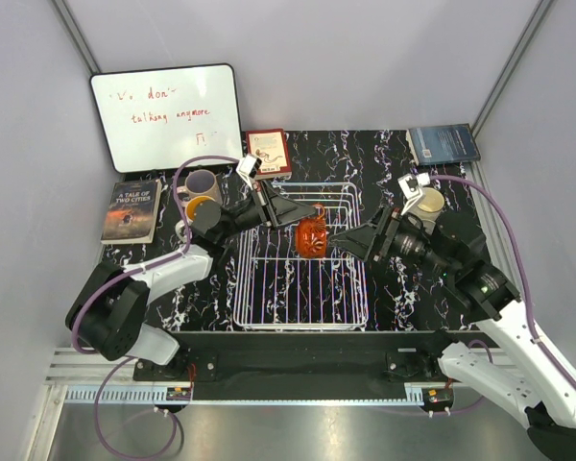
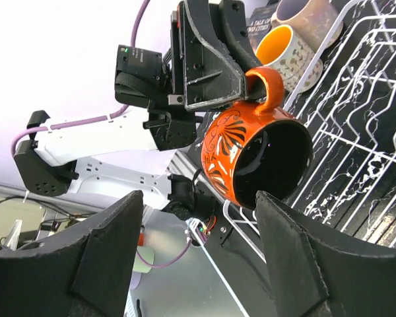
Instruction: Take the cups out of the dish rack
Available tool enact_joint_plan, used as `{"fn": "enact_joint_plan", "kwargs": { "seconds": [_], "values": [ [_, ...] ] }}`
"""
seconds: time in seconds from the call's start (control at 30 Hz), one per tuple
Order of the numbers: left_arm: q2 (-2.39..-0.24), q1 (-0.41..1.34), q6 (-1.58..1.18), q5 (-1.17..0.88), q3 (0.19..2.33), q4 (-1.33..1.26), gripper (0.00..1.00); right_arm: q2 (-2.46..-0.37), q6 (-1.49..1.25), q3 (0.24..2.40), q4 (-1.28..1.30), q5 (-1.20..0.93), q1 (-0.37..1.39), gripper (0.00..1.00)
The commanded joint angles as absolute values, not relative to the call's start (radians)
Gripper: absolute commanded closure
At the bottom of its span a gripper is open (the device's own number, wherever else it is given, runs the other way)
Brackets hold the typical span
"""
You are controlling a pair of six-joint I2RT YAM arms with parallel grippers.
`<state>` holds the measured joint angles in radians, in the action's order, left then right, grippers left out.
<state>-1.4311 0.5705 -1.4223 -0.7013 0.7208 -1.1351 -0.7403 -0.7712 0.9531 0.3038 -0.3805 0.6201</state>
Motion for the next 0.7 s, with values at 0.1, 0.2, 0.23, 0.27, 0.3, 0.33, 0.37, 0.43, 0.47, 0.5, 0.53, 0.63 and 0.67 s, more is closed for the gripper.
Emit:
{"fn": "enact_joint_plan", "kwargs": {
  "seconds": [0.1,0.2,0.23,0.27,0.3,0.33,0.37,0.43,0.47,0.5,0.53,0.63,0.67],
  "values": [
    [-1.410,0.610,-1.388,-0.703,0.799,-1.170,1.00,-0.816,-0.773,0.973,0.216,-0.468,0.624,0.24],
    [-1.410,0.630,-1.373,-0.704,0.818,-1.146,1.00,-0.851,-0.775,0.968,0.192,-0.488,0.626,0.27],
    [-1.410,0.634,-1.365,-0.706,0.822,-1.140,1.00,-0.867,-0.776,0.965,0.183,-0.497,0.624,0.28],
    [-1.413,0.641,-1.362,-0.706,0.828,-1.128,1.00,-0.874,-0.776,0.965,0.169,-0.508,0.626,0.32],
    [-1.411,0.643,-1.361,-0.707,0.830,-1.124,1.00,-0.879,-0.779,0.965,0.163,-0.512,0.624,0.35],
    [-1.416,0.644,-1.361,-0.707,0.833,-1.126,1.00,-0.890,-0.781,0.963,0.157,-0.515,0.627,0.39],
    [-1.416,0.644,-1.361,-0.709,0.833,-1.126,1.00,-0.893,-0.781,0.963,0.153,-0.523,0.627,0.46],
    [-1.422,0.644,-1.364,-0.716,0.838,-1.127,1.00,-0.900,-0.785,0.960,0.143,-0.532,0.626,0.53],
    [-1.425,0.644,-1.364,-0.718,0.838,-1.129,1.00,-0.903,-0.784,0.959,0.140,-0.543,0.627,0.54],
    [-1.428,0.646,-1.364,-0.719,0.844,-1.131,1.00,-0.904,-0.787,0.959,0.137,-0.546,0.626,0.60],
    [-1.433,0.644,-1.365,-0.724,0.845,-1.131,1.00,-0.904,-0.787,0.954,0.137,-0.548,0.624,0.62],
    [-1.448,0.644,-1.370,-0.729,0.854,-1.140,1.00,-0.897,-0.792,0.948,0.133,-0.558,0.627,0.73],
    [-1.453,0.646,-1.370,-0.730,0.864,-1.140,1.00,-0.897,-0.793,0.945,0.133,-0.561,0.626,0.77]
  ]
}}
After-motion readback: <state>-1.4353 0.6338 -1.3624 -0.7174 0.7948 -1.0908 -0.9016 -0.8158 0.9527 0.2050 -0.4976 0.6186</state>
